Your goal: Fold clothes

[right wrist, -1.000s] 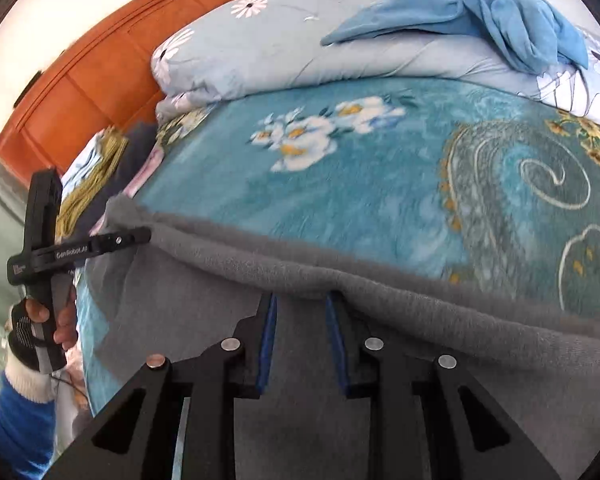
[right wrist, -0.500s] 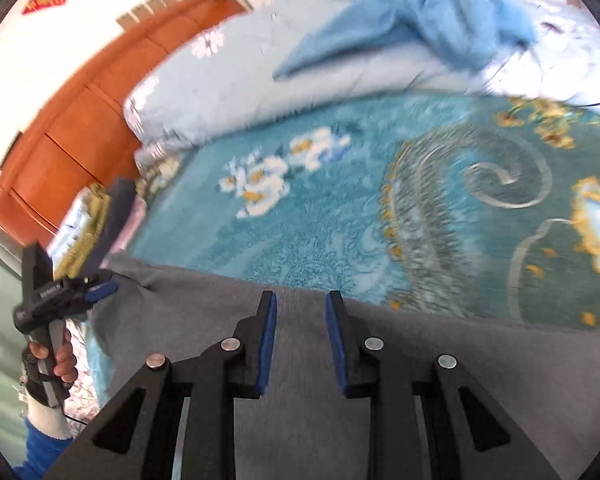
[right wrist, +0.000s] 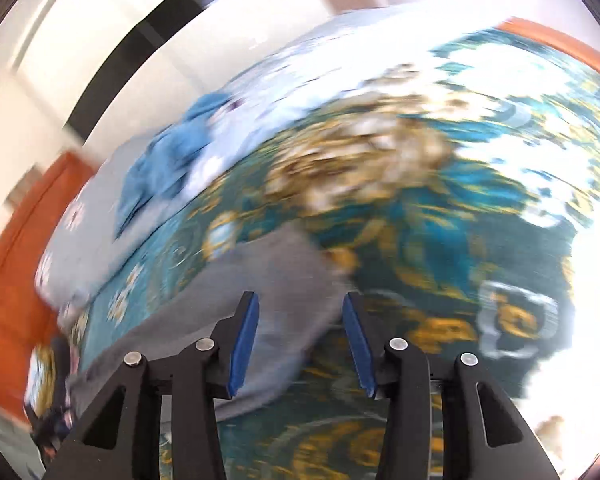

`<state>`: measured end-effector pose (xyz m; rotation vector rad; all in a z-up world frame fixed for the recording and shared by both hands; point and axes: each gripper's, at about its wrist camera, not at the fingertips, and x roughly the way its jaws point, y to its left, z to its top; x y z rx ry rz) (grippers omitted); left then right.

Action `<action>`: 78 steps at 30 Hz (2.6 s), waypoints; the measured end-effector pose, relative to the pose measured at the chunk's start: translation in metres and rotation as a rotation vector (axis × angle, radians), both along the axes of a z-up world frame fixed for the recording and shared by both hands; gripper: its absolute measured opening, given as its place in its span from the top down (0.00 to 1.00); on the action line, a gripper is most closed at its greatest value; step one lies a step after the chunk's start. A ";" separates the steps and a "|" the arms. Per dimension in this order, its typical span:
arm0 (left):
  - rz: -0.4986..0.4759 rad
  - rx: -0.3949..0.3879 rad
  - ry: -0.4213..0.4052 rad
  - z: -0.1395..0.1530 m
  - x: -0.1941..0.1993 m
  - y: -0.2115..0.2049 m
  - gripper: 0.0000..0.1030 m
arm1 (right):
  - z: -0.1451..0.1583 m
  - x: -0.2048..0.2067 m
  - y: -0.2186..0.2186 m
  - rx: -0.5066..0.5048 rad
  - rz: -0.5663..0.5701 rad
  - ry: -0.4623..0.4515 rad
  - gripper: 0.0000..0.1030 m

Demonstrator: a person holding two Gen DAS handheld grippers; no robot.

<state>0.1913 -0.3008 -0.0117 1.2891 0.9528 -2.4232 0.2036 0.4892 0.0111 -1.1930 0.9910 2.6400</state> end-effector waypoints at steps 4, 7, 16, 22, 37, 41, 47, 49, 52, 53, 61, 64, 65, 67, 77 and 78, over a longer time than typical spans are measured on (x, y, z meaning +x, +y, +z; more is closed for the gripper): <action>-0.059 -0.055 0.061 0.022 0.011 0.044 0.33 | -0.026 0.006 0.021 -0.191 -0.040 0.007 0.56; -0.196 0.012 0.135 0.034 0.012 0.095 0.33 | -0.039 -0.009 0.008 -0.247 0.009 -0.001 0.56; -0.501 0.073 0.099 0.007 0.006 0.228 0.33 | -0.051 -0.034 -0.016 -0.253 0.033 0.052 0.72; -0.525 0.060 0.048 -0.017 0.008 0.246 0.33 | -0.029 -0.037 -0.022 -0.228 0.014 0.082 0.85; -0.329 0.211 0.277 0.022 0.074 0.150 0.31 | 0.117 -0.049 -0.265 0.230 0.506 0.337 0.87; -0.268 0.257 0.298 0.019 0.086 0.121 0.29 | 0.095 -0.059 -0.357 0.283 0.663 0.296 0.87; -0.221 0.297 0.311 0.012 0.106 0.092 0.28 | 0.017 -0.042 -0.465 0.393 0.846 0.162 0.88; -0.206 0.316 0.297 0.005 0.110 0.087 0.27 | -0.004 -0.033 -0.483 0.460 0.870 0.134 0.87; -0.199 0.336 0.279 -0.004 0.113 0.084 0.27 | -0.022 -0.024 -0.493 0.502 0.871 0.110 0.85; -0.202 0.335 0.272 -0.006 0.114 0.085 0.27 | -0.021 -0.023 -0.493 0.510 0.870 0.119 0.84; -0.261 0.345 0.243 -0.005 0.090 0.108 0.27 | 0.007 -0.015 -0.442 0.209 0.988 0.162 0.73; -0.324 0.347 0.226 0.001 0.062 0.129 0.26 | 0.017 -0.020 -0.396 0.170 0.873 0.194 0.70; -0.351 0.353 0.215 0.001 0.049 0.139 0.25 | 0.018 -0.023 -0.380 0.154 0.830 0.191 0.70; -0.386 0.350 0.187 -0.001 0.024 0.157 0.25 | 0.015 -0.031 -0.352 0.108 0.769 0.174 0.70; -0.359 0.274 0.155 -0.010 -0.023 0.205 0.52 | -0.008 -0.047 -0.269 0.021 0.611 0.107 0.70; -0.354 0.257 0.151 -0.011 -0.024 0.206 0.61 | -0.009 -0.047 -0.266 0.013 0.605 0.104 0.70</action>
